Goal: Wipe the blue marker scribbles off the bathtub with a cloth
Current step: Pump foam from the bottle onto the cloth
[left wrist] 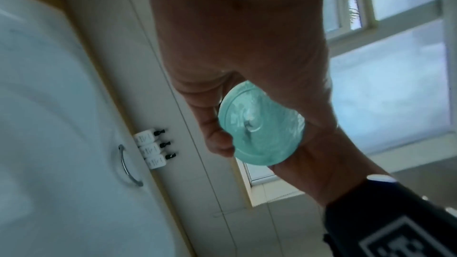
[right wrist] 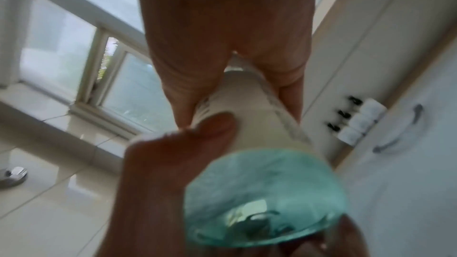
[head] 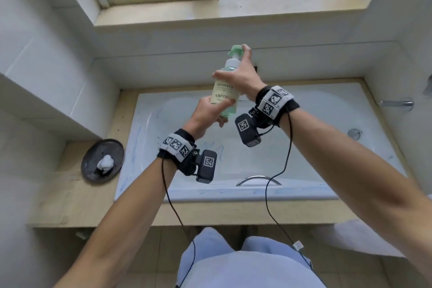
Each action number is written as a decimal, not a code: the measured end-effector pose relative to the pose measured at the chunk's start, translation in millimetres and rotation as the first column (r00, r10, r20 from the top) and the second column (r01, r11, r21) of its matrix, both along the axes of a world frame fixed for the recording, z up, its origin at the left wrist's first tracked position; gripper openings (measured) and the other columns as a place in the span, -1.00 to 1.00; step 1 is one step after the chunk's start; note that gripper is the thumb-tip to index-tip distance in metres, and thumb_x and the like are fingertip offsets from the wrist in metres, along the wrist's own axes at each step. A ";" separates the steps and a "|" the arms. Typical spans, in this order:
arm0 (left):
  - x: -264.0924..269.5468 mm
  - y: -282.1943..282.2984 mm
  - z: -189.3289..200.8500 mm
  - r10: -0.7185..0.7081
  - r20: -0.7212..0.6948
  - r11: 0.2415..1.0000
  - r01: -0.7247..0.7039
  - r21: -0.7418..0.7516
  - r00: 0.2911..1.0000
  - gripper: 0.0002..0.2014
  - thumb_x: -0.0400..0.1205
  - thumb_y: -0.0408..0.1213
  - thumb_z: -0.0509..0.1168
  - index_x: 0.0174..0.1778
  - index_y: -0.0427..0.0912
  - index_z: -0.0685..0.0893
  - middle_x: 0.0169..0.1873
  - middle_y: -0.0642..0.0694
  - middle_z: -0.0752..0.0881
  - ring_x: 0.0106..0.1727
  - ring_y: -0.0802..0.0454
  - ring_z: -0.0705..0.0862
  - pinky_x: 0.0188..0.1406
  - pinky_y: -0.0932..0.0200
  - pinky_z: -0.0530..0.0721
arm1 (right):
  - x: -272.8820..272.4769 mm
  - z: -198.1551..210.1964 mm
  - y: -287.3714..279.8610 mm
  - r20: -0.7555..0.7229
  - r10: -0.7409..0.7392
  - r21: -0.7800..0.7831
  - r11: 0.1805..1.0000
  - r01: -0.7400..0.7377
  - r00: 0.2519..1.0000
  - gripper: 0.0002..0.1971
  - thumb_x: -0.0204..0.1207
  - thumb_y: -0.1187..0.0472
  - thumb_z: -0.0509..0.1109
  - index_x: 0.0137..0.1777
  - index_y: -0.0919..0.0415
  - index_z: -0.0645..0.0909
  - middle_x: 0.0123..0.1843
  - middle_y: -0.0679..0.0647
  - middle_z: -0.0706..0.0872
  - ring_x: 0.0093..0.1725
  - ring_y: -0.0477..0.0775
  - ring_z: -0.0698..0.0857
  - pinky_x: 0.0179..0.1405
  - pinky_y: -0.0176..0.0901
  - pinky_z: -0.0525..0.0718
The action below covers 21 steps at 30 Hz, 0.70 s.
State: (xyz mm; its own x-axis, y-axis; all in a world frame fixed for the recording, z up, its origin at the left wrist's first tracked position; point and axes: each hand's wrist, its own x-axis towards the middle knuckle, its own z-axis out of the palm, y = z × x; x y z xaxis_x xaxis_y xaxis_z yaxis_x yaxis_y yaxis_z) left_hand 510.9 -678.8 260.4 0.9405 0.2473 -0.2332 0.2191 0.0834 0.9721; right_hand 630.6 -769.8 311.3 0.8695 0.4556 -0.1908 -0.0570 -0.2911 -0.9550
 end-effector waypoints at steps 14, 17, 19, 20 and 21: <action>73.6 27.5 -15.9 -0.095 -0.101 0.973 0.071 -0.220 0.990 -0.61 0.54 -0.13 0.35 0.26 -0.18 0.63 -0.08 -0.17 0.70 -0.20 -0.04 0.68 -0.21 0.08 0.71 | 63.0 -13.5 31.7 -0.014 -0.238 -0.330 0.918 0.220 0.971 -0.24 0.20 -0.07 0.53 0.24 0.01 0.09 -0.04 0.08 0.59 -0.13 0.14 0.73 -0.05 0.04 0.82; 78.3 25.7 -14.0 -0.105 -0.115 0.979 0.082 -0.189 0.988 -0.65 0.55 -0.13 0.36 0.21 -0.18 0.62 -0.14 -0.14 0.71 -0.28 -0.01 0.66 -0.31 0.14 0.65 | 68.4 -12.0 28.8 -0.032 -0.220 -0.312 0.929 0.199 0.975 -0.25 0.23 -0.06 0.52 0.25 -0.01 0.09 -0.02 0.09 0.60 -0.14 0.15 0.75 -0.07 0.06 0.84; 80.5 24.9 -8.0 -0.125 -0.121 0.982 0.105 -0.159 0.985 -0.66 0.55 -0.10 0.37 0.17 -0.20 0.60 -0.26 -0.08 0.71 -0.38 0.03 0.62 -0.44 0.20 0.53 | 70.8 -7.6 25.6 -0.053 -0.200 -0.293 0.940 0.176 0.978 -0.23 0.23 -0.03 0.53 0.30 -0.04 0.08 0.01 0.12 0.62 -0.14 0.16 0.78 -0.08 0.09 0.85; 81.8 24.6 -3.7 -0.141 -0.119 0.982 0.124 -0.141 0.983 -0.66 0.57 -0.08 0.36 0.16 -0.22 0.60 -0.30 -0.06 0.71 -0.42 0.04 0.60 -0.48 0.22 0.48 | 72.3 -4.2 23.8 -0.057 -0.191 -0.285 0.944 0.167 0.980 -0.20 0.23 -0.03 0.53 0.33 -0.05 0.07 0.03 0.12 0.64 -0.14 0.16 0.79 -0.09 0.10 0.86; 82.7 24.4 1.5 -0.163 -0.119 0.982 0.148 -0.119 0.979 -0.66 0.60 -0.08 0.36 0.15 -0.25 0.60 -0.32 -0.06 0.72 -0.43 0.04 0.60 -0.51 0.22 0.47 | 73.5 -0.6 21.4 -0.060 -0.179 -0.277 0.948 0.156 0.982 -0.17 0.22 -0.02 0.54 0.36 -0.08 0.07 0.04 0.13 0.64 -0.14 0.17 0.80 -0.09 0.10 0.86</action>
